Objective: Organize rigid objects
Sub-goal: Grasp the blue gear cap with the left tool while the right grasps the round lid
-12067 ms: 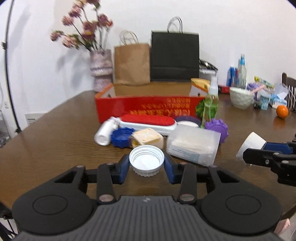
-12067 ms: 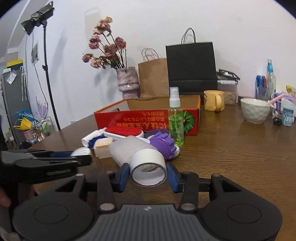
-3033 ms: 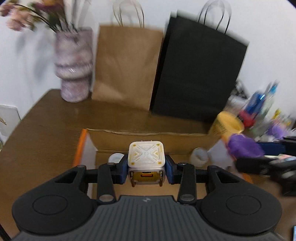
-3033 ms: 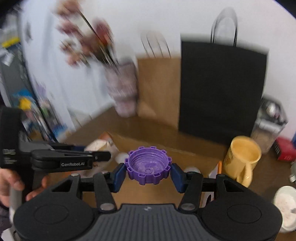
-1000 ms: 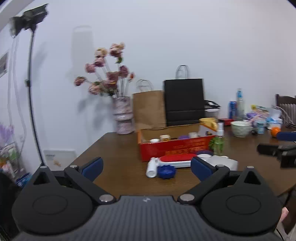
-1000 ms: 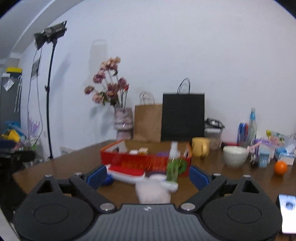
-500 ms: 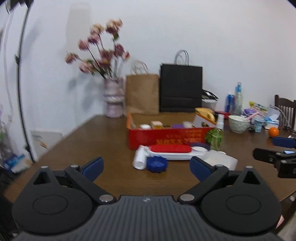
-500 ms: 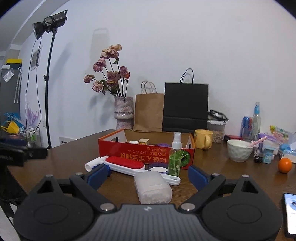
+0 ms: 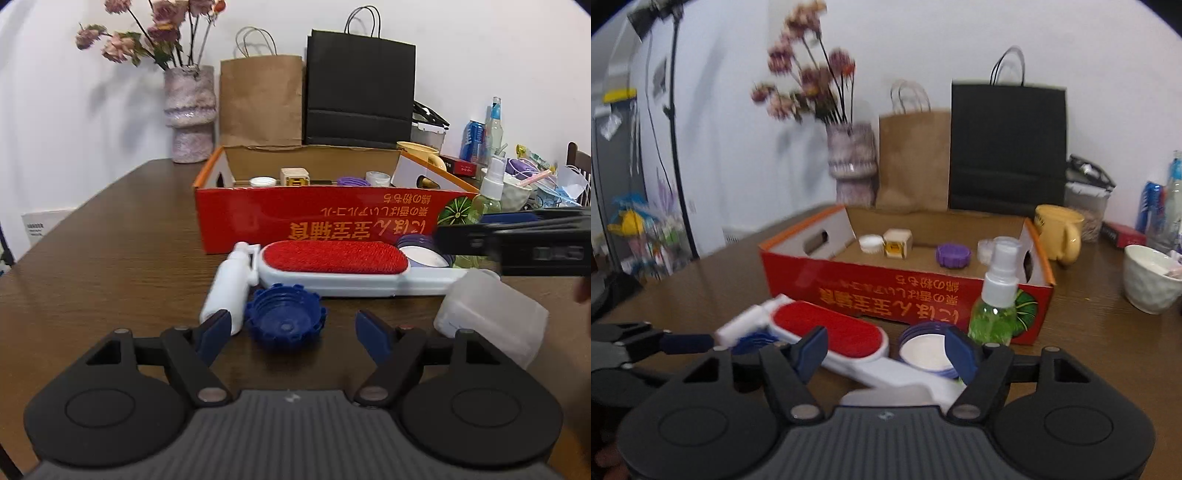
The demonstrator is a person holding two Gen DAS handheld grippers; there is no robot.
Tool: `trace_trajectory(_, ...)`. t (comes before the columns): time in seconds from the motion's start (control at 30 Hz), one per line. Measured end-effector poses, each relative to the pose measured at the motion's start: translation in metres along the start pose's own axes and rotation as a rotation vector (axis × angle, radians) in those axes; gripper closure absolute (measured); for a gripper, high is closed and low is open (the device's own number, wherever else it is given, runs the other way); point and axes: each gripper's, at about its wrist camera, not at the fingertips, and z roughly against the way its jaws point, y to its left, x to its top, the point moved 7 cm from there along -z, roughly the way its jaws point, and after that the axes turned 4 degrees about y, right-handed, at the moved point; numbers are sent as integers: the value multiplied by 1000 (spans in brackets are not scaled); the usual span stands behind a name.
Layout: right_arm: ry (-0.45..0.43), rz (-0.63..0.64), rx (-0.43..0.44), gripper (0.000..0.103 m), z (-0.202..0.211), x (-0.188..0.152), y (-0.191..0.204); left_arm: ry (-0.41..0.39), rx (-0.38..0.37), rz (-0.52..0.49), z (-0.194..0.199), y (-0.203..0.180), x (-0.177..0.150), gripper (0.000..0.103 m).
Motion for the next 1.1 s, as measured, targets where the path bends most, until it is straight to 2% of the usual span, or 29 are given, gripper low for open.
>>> trace_trajectory(0.17, 82, -3, -49, 36, -32, 4, -16, 19, 7, -3, -20, 0, 6, 27)
trace_trajectory(0.37, 175, -10, -74, 35, -57, -2, -30, 67, -32, 21, -36, 3, 10, 48)
trace_trajectory(0.53, 234, 0, -52, 33, -69, 0, -30, 61, -41, 32, -37, 5, 11, 48)
trace_trajectory(0.67, 260, -22, -26, 37, -77, 1, -32, 48, -44, 44, -34, 6, 11, 49)
trace_trajectory(0.9, 201, -23, -50, 38, -62, 4, -28, -6, -18, 17, -10, 5, 11, 49)
trace_trajectory(1.1, 45, -6, -61, 38, 6, 20, -14, -99, 35, 53, 44, 14, 21, 49)
